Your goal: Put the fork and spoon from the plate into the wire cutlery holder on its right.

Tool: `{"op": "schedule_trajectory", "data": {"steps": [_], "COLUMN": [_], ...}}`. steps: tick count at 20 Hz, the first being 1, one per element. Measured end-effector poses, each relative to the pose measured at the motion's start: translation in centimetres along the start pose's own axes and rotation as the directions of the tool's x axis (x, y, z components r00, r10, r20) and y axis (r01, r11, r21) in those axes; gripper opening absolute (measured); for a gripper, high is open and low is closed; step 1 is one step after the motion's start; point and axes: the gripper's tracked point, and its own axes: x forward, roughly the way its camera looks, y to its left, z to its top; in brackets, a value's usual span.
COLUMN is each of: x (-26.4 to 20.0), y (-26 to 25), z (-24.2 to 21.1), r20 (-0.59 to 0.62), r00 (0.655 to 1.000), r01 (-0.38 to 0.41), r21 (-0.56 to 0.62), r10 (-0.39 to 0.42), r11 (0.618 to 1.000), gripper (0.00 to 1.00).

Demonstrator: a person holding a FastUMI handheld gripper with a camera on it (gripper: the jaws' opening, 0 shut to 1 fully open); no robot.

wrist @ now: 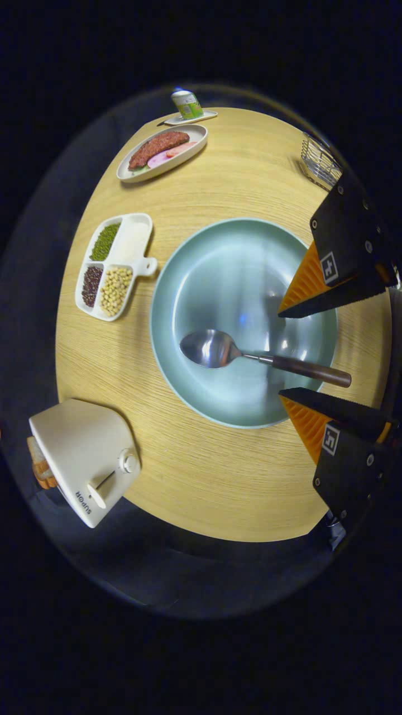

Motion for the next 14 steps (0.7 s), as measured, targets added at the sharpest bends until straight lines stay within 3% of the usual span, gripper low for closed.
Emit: {"op": "schedule_trajectory", "data": {"steps": [2,4,8,11,14], "x": [1.5,2.0,2.2,1.9,0.5], "y": [0.3,1.1,0.6,0.6,-0.5], "z": [-0.5,-0.4,-0.5,-0.4,1.2], "r20": [-0.031,-0.046,-0.047,-0.022,0.061], "r00": [1.000,0.999,0.999,1.000,0.998], "r01": [0.000,-0.017,0.023,-0.020,-0.030], "r21": [0.018,0.024,0.012,0.049,0.046], "r10": [0.000,0.018,-0.023,0.021,0.027], "r11": [1.000,1.000,1.000,0.999,0.998], "gripper": [0.63,0.46,0.15,0.08,0.08]}}
